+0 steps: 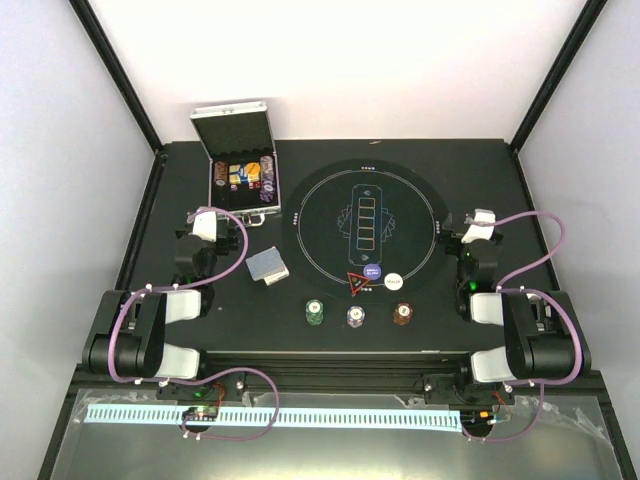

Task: Distribute texas hold em gaming equipment

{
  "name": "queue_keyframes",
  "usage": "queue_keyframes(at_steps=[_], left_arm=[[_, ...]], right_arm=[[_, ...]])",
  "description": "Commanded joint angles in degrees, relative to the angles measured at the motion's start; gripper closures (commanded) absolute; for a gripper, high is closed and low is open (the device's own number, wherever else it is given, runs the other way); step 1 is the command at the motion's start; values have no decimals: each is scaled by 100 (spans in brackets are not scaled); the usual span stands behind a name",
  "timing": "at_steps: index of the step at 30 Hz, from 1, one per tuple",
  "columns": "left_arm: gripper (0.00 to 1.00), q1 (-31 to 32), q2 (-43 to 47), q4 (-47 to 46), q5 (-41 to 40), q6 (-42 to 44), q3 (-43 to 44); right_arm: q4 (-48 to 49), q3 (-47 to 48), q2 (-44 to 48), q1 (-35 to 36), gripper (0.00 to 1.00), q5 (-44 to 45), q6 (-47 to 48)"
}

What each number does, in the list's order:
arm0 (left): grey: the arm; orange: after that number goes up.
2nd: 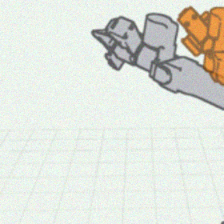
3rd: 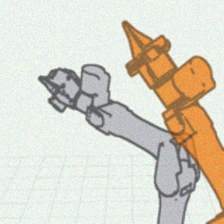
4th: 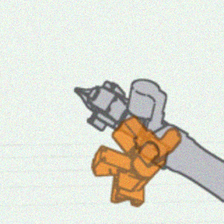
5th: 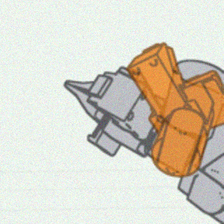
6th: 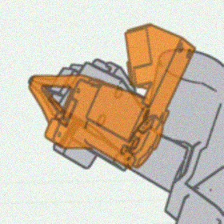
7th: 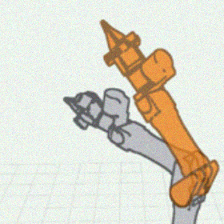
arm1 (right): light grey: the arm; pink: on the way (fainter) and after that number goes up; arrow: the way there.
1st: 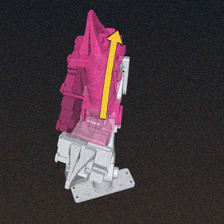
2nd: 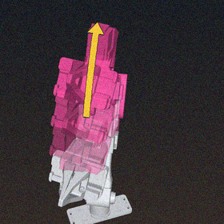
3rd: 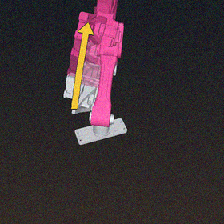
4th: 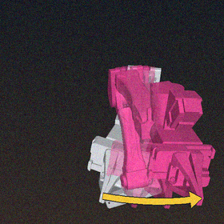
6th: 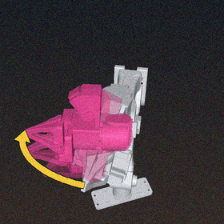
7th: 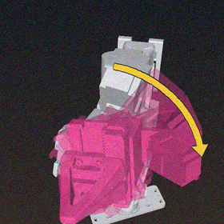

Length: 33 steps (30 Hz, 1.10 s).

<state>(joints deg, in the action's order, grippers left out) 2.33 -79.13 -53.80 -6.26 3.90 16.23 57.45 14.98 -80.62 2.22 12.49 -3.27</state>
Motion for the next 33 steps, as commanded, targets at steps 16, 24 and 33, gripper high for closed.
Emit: queue_keyframes(at_steps=[16,24,33], left_arm=[[1,-225,221,697,490,-196,499],[1,-446,539,4972,1633,470,2641],[1,-1217,539,8199,3450,1221,4487]], right_arm=[[-909,412,763,-3,0,782,-318],[-3001,1429,2397,-11,0,1446,-547],[-6071,2881,2406,59,0,-417,-2461]])
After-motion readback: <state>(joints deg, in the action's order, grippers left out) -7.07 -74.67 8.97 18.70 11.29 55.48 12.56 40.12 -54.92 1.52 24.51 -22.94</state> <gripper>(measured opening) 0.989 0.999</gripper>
